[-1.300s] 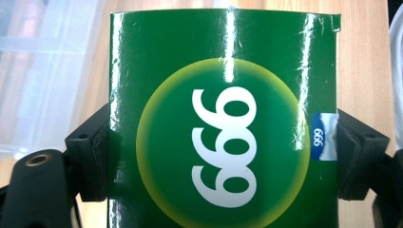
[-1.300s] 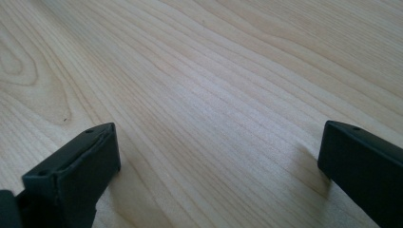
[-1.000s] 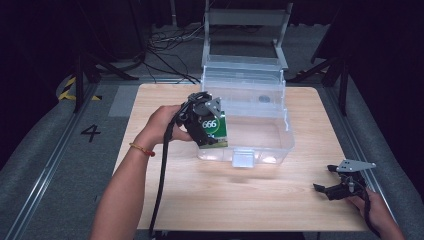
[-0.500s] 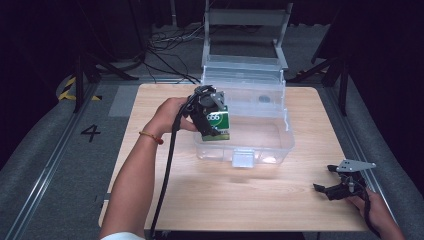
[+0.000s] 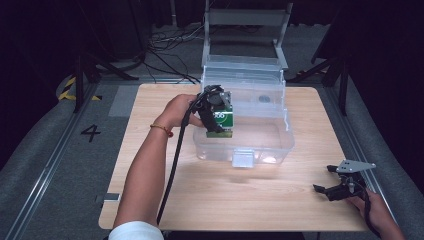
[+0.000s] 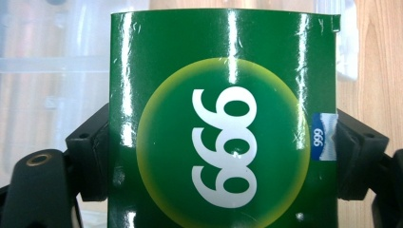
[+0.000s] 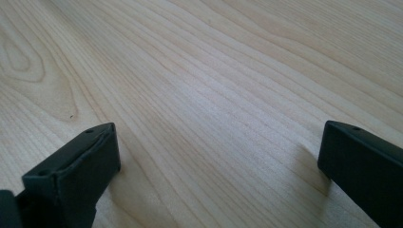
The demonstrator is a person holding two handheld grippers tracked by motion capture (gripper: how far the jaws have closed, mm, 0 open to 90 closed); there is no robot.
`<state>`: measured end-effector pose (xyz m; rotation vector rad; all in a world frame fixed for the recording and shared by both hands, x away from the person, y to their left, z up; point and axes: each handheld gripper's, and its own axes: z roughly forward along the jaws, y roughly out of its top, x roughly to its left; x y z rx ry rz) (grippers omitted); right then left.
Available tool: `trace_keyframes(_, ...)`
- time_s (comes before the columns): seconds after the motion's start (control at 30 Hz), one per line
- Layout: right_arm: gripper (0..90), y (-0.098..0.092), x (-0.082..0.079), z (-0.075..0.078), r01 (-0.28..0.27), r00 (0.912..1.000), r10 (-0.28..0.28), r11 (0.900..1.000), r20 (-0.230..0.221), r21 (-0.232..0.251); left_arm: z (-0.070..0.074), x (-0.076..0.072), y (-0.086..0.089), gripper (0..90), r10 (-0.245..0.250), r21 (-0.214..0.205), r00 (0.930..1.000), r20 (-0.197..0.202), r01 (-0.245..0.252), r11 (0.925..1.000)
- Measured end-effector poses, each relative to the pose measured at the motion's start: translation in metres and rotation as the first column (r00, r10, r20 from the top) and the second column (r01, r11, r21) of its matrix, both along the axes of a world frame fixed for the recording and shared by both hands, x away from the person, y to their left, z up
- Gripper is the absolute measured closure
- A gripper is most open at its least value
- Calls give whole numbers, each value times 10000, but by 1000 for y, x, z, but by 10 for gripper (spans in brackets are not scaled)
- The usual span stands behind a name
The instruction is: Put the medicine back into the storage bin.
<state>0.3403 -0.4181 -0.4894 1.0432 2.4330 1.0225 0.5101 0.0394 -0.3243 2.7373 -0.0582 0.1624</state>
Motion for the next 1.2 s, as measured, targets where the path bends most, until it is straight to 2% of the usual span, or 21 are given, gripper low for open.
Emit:
trace_keyframes(0.1, 6, 0, 0, 0, -1, 10000, 1, 10000, -1, 3, -4, 0, 1, 169, 70, 52, 10000, -8, -70, 10000)
trace_keyframes(0.3, 6, 0, 0, 0, 0, 10000, 0, 10000, 1, 2, -18, 2, 2, 169, -80, 434, 9998, 160, 73, 9990)
trace_keyframes(0.43, 6, 0, 0, 0, -1, 10000, 1, 10000, 1, 1, -27, 5, 5, 168, 45, 401, 9999, -128, -39, 9992)
trace_keyframes(0.5, 6, 0, 0, 0, 0, 10000, 0, 10000, 0, 4, -28, 5, 5, 168, 58, 441, 9999, -147, -52, 9990)
trace_keyframes(0.7, 6, 0, 0, 0, -5, 10000, 5, 10000, -4, -7, -41, 9, 7, 165, 362, 788, 9979, -535, -319, 9964)
trace_keyframes(0.77, 6, 0, 0, 0, 5, 10000, -5, 10000, -5, -2, -44, 10, 7, 164, 397, 822, 9967, -714, -338, 9960)
trace_keyframes(0.83, 6, 0, 0, 0, -1, 10000, 1, 10000, -4, 1, -45, 9, 7, 164, 439, 744, 9970, -641, -391, 9965)
trace_keyframes(0.93, 6, 0, 0, 0, 3, 10000, -3, 10000, -4, -4, -45, 9, 7, 163, 508, 723, 9953, -824, -448, 9964)
trace_keyframes(1.0, 7, 0, 0, 0, -4, 10000, 4, 10000, 1, -13, -47, 7, 6, 162, 458, 986, 9938, -1017, -358, 9945)
trace_keyframes(1.1, 6, 0, 0, 0, -29, 10000, 29, 10000, 26, -26, -48, 5, 5, 160, 462, 1132, 9953, -854, -364, 9929)
trace_keyframes(1.13, 6, 0, 0, 0, -31, 10000, 31, 10000, 27, -26, -48, 4, 5, 159, 491, 1151, 9940, -982, -377, 9926)
trace_keyframes(1.2, 6, 0, 0, 0, -27, 10000, 27, 10000, 17, -20, -49, 4, 4, 159, 413, 1223, 9947, -942, -296, 9921)
